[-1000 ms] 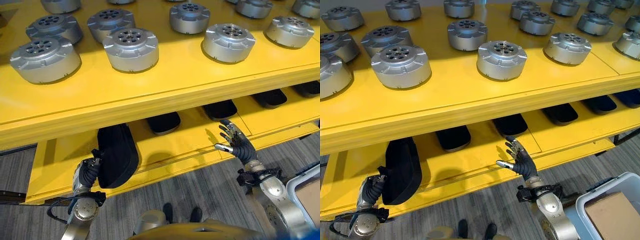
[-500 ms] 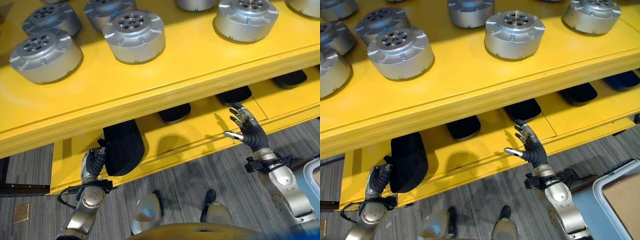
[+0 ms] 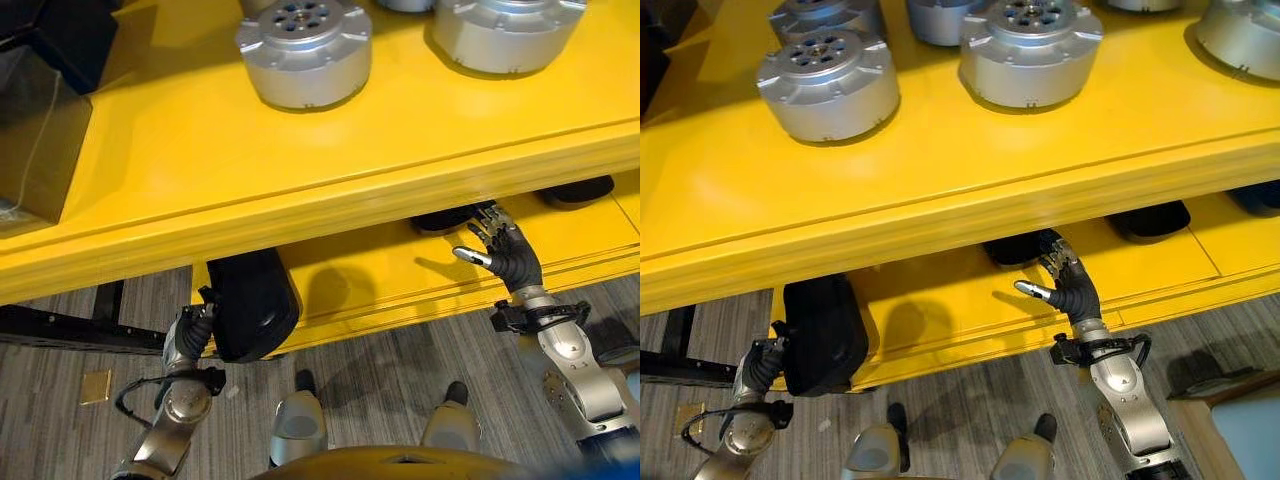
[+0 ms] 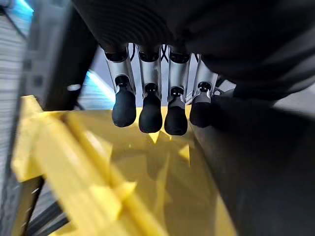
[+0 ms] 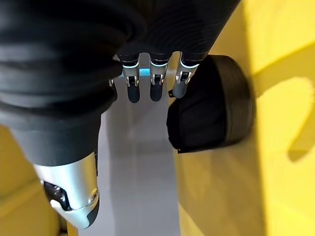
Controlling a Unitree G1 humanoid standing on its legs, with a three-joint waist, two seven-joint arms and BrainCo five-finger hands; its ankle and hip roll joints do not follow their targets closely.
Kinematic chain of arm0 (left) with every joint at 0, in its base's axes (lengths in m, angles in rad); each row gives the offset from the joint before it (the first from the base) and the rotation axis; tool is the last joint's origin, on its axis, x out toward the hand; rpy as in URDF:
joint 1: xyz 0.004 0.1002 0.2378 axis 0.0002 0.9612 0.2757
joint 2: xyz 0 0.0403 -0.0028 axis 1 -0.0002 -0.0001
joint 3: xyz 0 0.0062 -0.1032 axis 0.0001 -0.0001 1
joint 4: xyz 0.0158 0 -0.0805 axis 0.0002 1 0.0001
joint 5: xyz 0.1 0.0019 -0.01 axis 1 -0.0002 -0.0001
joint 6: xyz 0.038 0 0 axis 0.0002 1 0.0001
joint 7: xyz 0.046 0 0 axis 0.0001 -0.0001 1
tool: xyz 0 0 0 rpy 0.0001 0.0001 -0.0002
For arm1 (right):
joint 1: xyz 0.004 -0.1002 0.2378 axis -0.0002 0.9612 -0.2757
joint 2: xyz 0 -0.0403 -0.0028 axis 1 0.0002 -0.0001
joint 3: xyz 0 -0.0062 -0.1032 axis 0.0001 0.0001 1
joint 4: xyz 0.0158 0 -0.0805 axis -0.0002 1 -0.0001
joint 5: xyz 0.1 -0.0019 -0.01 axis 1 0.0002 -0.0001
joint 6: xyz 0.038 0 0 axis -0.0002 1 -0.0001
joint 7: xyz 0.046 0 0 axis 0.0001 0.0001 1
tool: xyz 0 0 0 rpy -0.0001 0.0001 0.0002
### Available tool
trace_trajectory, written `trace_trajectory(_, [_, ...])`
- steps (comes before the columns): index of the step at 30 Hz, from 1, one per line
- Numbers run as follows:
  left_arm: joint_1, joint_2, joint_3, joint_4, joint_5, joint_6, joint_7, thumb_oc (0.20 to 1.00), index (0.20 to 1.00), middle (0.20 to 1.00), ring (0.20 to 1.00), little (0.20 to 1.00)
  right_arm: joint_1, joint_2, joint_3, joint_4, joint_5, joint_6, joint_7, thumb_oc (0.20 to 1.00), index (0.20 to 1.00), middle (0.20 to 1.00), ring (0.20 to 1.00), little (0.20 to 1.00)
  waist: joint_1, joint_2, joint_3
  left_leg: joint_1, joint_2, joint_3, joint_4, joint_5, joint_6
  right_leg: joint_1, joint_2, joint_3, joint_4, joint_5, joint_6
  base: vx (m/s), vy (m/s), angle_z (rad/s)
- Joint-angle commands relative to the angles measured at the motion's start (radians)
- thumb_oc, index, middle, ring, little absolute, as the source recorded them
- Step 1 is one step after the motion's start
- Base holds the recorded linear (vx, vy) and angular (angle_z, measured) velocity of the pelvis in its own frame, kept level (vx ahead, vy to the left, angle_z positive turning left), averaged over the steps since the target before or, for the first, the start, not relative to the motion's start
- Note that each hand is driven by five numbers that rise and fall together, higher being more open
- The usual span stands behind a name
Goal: Move parts from the plastic box to the shelf.
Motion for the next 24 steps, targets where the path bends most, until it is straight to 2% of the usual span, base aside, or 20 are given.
trace_trajectory(1, [-0.044,0.025,0.060,-0.106,0.028,-0.053,0.017,0.200,0.200,0.200,0.200,0.200,-0.002,-0.028,-0.048,-0.081,0.031,-0.039,0.000,1.000,1.000,1.000,1.000,1.000,-0.015,0.006,0.011,0.003,0.009,0.004,0.052,-0.015,0.036,-0.003,0.101,-0.055,0.064,-0.062,-0.066,-0.09,-0.052,0.16])
trace_trajectory(5, [-0.087,0.048,0.066,-0.154,0.030,-0.043,0.016,0.200,0.200,0.200,0.200,0.200,-0.042,-0.028,-0.047,-0.079,0.045,-0.048,-0.021,1.000,1.000,1.000,1.000,1.000,0.010,-0.014,0.057,-0.040,0.021,0.009,0.126,-0.040,0.038,-0.010,0.100,-0.089,0.103,-0.079,-0.065,-0.18,-0.108,0.19])
trace_trajectory(8, [-0.161,0.062,0.052,-0.186,0.045,-0.028,0.011,0.200,0.200,0.200,0.200,0.200,-0.107,-0.018,-0.035,-0.057,0.066,-0.053,-0.129,1.000,1.000,1.000,1.000,1.000,0.032,-0.029,0.115,-0.134,0.065,0.019,0.269,-0.069,0.040,-0.062,0.085,-0.123,0.205,-0.105,-0.080,-0.24,-0.196,0.19])
trace_trajectory(9, [-0.173,0.057,0.043,-0.187,0.047,-0.023,0.021,0.200,0.200,0.200,0.200,0.200,-0.115,-0.006,-0.025,-0.059,0.035,-0.061,-0.161,1.000,1.000,1.000,1.000,1.000,0.030,-0.029,0.124,-0.147,0.076,0.024,0.285,-0.070,0.039,-0.076,0.083,-0.122,0.216,-0.105,-0.081,-0.18,-0.050,-0.22])
trace_trajectory(11, [-0.223,0.051,0.012,-0.169,0.026,-0.003,0.044,0.200,0.200,0.200,0.200,0.200,-0.125,-0.004,-0.023,-0.078,-0.064,-0.119,-0.224,1.000,1.000,1.000,1.000,1.000,0.005,-0.029,0.145,-0.186,0.092,0.037,0.329,-0.083,0.043,-0.123,0.085,-0.096,0.241,-0.105,-0.082,-0.25,0.052,-0.41])
trace_trajectory(14, [-0.285,0.048,-0.012,-0.149,-0.038,-0.010,0.086,0.200,0.200,0.200,0.200,0.200,-0.140,-0.032,-0.040,-0.100,-0.080,-0.107,-0.243,1.000,1.000,1.000,1.000,1.000,-0.020,-0.031,0.162,-0.231,0.109,0.035,0.434,-0.148,0.046,-0.171,0.067,-0.069,0.316,-0.138,-0.071,-0.13,0.062,-0.36])
trace_trajectory(16, [-0.317,0.040,-0.018,-0.152,-0.032,0.004,0.091,0.200,0.200,0.200,0.200,0.200,-0.146,-0.037,-0.059,-0.112,-0.077,-0.124,-0.266,1.000,1.000,1.000,1.000,1.000,-0.029,-0.035,0.172,-0.277,0.138,0.033,0.543,-0.183,0.052,-0.209,0.039,-0.068,0.392,-0.151,-0.071,-0.13,0.012,-0.18])
trace_trajectory(20, [-0.332,0.038,-0.023,-0.163,0.001,0.068,0.075,0.200,0.200,0.200,0.200,0.200,-0.151,-0.045,-0.068,-0.154,-0.076,-0.116,-0.291,1.000,1.000,1.000,1.000,1.000,-0.031,-0.036,0.176,-0.351,0.187,0.029,0.745,-0.255,0.076,-0.302,-0.041,-0.070,0.569,-0.191,-0.067,-0.11,0.024,-0.19])
trace_trajectory(24, [-0.329,0.043,-0.016,-0.145,-0.001,0.117,0.084,0.200,0.200,0.200,0.200,0.200,-0.139,-0.048,-0.082,-0.171,-0.065,-0.101,-0.293,1.000,1.000,1.000,1.000,1.000,-0.041,-0.034,0.163,-0.389,0.200,0.017,0.858,-0.305,0.092,-0.361,-0.081,-0.041,0.683,-0.226,-0.069,0.01,0.051,-0.07])
